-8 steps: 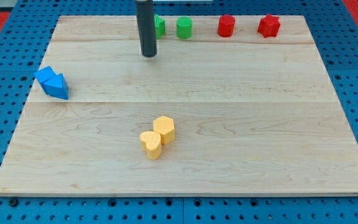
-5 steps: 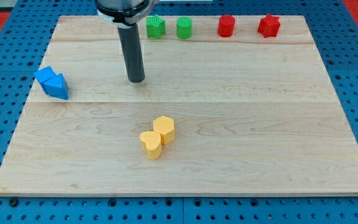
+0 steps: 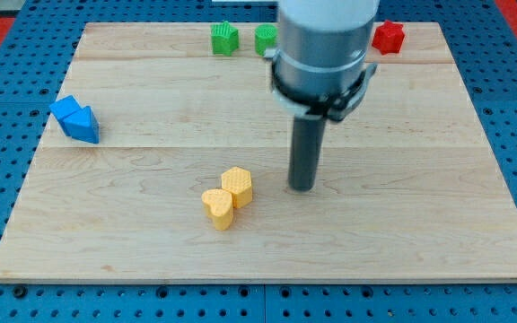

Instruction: Slide the yellow blocks towards the left side slightly

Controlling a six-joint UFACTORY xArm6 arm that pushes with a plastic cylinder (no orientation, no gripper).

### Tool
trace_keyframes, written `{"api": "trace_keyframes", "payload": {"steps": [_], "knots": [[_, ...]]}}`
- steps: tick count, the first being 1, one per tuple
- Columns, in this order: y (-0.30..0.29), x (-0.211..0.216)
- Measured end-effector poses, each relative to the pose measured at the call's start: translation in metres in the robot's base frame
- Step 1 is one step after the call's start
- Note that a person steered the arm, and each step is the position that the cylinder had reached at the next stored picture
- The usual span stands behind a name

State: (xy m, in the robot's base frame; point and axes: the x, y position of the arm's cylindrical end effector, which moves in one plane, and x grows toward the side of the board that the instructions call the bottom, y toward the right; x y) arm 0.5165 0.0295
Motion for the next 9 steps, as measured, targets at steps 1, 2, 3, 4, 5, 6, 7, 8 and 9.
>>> {"api": "trace_keyframes", "payload": {"steps": [1, 2, 3, 4, 5, 6, 7, 8, 9], "knots": [[-0.039, 0.007], [-0.048, 0.007], [-0.046, 0.018], [-0.046, 0.038], [-0.052, 0.041], [-0.058, 0.042], [-0.068, 0.042], [-0.069, 0.055], [-0.118, 0.067]]}}
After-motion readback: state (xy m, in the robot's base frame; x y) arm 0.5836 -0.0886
